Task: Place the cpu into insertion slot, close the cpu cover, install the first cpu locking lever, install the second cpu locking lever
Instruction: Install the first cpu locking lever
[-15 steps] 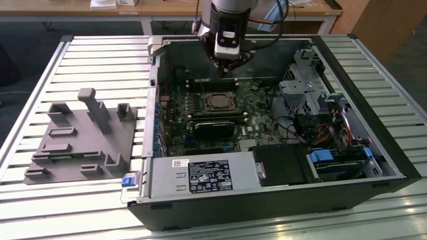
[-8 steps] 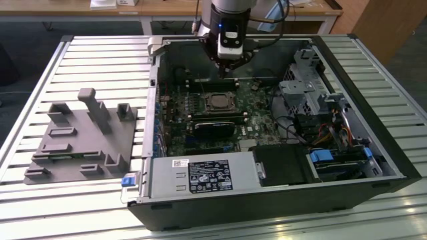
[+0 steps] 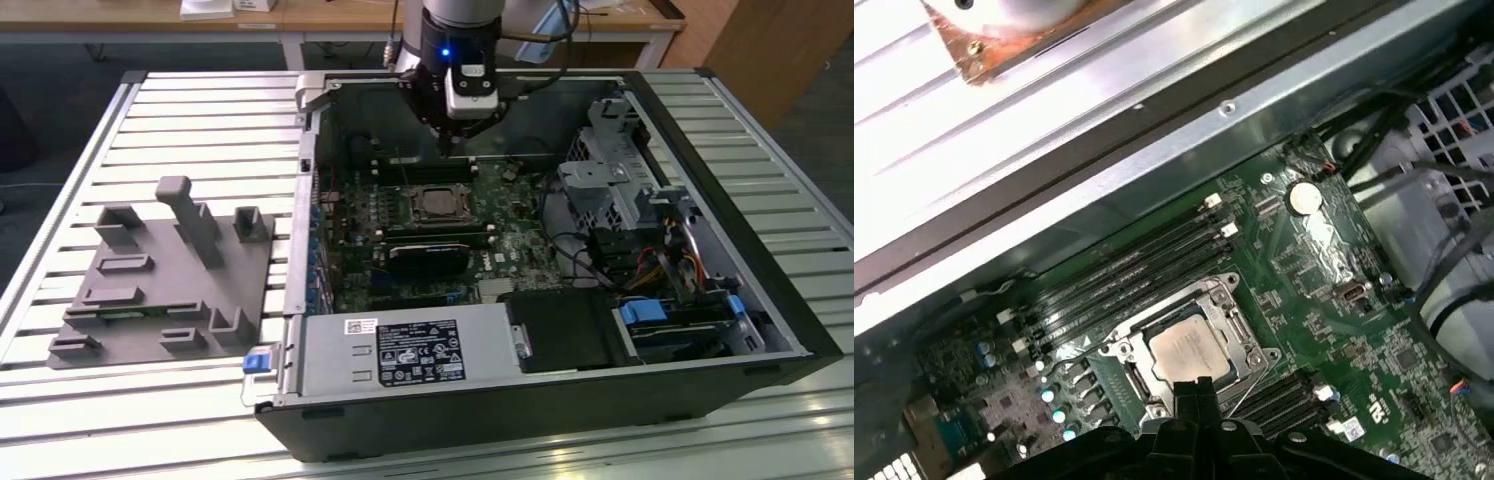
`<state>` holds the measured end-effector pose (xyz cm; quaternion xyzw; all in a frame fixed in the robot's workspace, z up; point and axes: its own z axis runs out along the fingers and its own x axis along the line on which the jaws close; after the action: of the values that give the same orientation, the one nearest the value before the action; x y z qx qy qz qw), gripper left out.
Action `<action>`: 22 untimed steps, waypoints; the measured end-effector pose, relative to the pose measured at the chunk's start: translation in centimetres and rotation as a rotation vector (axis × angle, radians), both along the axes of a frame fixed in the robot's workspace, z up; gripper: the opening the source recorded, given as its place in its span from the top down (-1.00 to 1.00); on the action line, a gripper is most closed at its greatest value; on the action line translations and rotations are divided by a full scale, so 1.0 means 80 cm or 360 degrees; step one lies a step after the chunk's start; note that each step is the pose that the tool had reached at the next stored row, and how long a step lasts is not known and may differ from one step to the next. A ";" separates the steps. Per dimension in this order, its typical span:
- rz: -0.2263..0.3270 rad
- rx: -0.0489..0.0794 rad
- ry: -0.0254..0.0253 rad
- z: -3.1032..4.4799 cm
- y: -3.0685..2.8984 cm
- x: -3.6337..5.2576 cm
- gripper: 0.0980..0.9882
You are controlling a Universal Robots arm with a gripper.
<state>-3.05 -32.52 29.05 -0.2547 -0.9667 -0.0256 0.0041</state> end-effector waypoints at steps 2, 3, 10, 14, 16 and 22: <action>0.0054 0.0000 -0.00009 -0.0001 0.0000 0.000 0.98; 0.0081 0.0000 -0.00012 -0.0001 0.0000 0.000 0.98; 0.0243 0.0000 -0.00021 -0.0002 0.0000 0.000 0.98; 0.0317 0.0000 -0.00025 -0.0002 0.0000 0.000 0.98; 0.0346 0.0000 -0.00029 -0.0002 0.0000 0.000 0.98; 0.0417 0.0001 -0.00051 -0.0004 -0.0004 0.000 0.98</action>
<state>-3.05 -32.55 29.02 -0.1263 -0.9917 -0.0254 0.0059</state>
